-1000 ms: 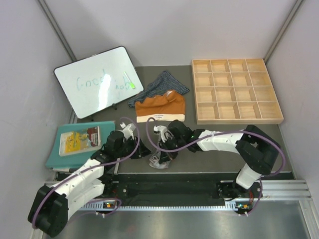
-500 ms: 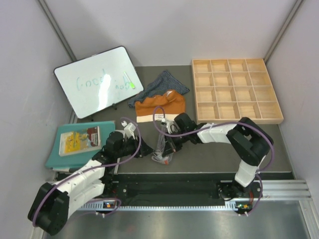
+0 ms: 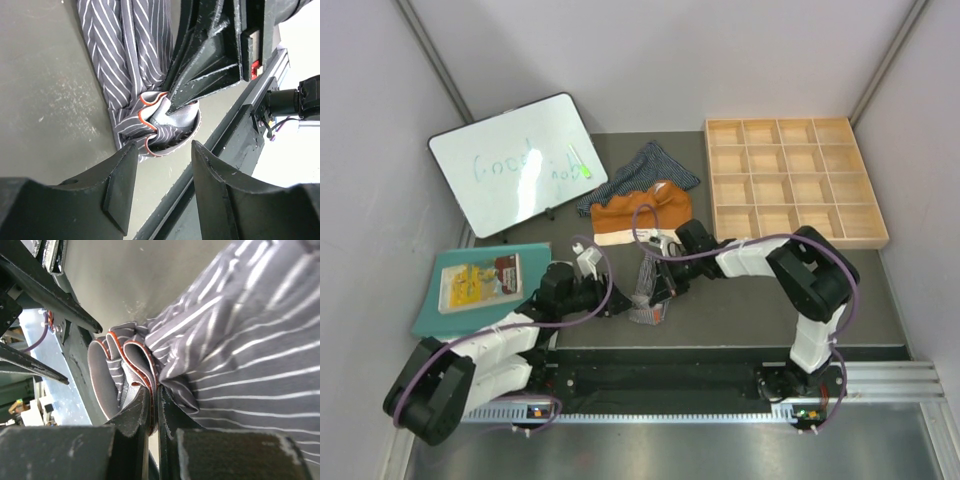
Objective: Roll the underwear
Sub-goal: Roll the underwear to the center of the board.
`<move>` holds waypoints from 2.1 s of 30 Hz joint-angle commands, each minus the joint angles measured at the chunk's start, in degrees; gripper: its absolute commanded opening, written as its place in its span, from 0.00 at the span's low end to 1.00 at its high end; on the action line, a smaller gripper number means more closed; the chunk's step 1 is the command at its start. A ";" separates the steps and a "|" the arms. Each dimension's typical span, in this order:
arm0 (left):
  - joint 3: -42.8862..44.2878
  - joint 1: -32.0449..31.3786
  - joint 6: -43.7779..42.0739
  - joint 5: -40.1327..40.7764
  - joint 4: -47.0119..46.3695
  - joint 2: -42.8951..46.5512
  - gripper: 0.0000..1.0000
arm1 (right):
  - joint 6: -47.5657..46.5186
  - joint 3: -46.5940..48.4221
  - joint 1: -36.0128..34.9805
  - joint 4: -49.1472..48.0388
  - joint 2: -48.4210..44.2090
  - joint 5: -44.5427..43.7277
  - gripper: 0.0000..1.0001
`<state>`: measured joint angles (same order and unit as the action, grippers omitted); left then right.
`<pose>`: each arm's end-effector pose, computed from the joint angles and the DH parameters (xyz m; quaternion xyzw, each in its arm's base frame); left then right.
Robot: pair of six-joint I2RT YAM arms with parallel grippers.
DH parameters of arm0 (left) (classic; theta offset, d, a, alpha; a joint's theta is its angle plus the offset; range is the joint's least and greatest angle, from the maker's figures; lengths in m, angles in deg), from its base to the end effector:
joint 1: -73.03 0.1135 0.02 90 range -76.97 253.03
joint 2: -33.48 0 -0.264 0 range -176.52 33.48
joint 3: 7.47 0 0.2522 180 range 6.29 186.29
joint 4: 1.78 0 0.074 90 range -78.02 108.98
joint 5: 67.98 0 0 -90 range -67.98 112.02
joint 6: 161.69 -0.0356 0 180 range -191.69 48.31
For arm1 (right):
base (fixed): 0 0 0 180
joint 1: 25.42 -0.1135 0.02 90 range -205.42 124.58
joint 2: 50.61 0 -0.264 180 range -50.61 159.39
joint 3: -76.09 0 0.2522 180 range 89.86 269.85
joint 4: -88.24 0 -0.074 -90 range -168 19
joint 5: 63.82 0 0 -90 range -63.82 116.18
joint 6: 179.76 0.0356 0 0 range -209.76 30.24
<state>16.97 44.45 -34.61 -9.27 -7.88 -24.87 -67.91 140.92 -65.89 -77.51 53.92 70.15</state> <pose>0.1520 -0.1038 0.1488 0.0778 0.8326 -0.4637 0.2927 0.2418 0.2388 0.1274 -0.2570 0.8514 0.4531 0.0613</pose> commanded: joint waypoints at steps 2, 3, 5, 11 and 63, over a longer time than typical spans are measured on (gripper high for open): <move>0.66 -1.57 -1.74 -0.79 -8.09 -3.78 0.52 | -1.63 2.02 1.97 -1.90 1.38 -0.20 0.00; 0.83 -1.92 -1.92 -0.27 -8.27 -4.57 0.52 | -1.54 1.93 2.15 -1.90 1.38 -0.20 0.00; 1.71 -3.15 -3.06 -0.09 -8.09 -6.50 0.52 | -1.54 2.10 2.32 -1.90 1.55 -0.20 0.00; 3.55 -5.87 -4.56 6.14 -6.60 -10.37 0.51 | -1.37 2.28 2.59 -2.16 1.82 0.16 0.00; 13.76 -9.22 -5.00 12.22 5.44 -18.13 0.56 | 23.24 -16.18 -6.73 -5.07 -14.44 -36.92 0.34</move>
<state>29.88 35.68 -38.11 2.88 -4.29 -45.44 -44.64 123.74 -72.16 -89.07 37.59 39.22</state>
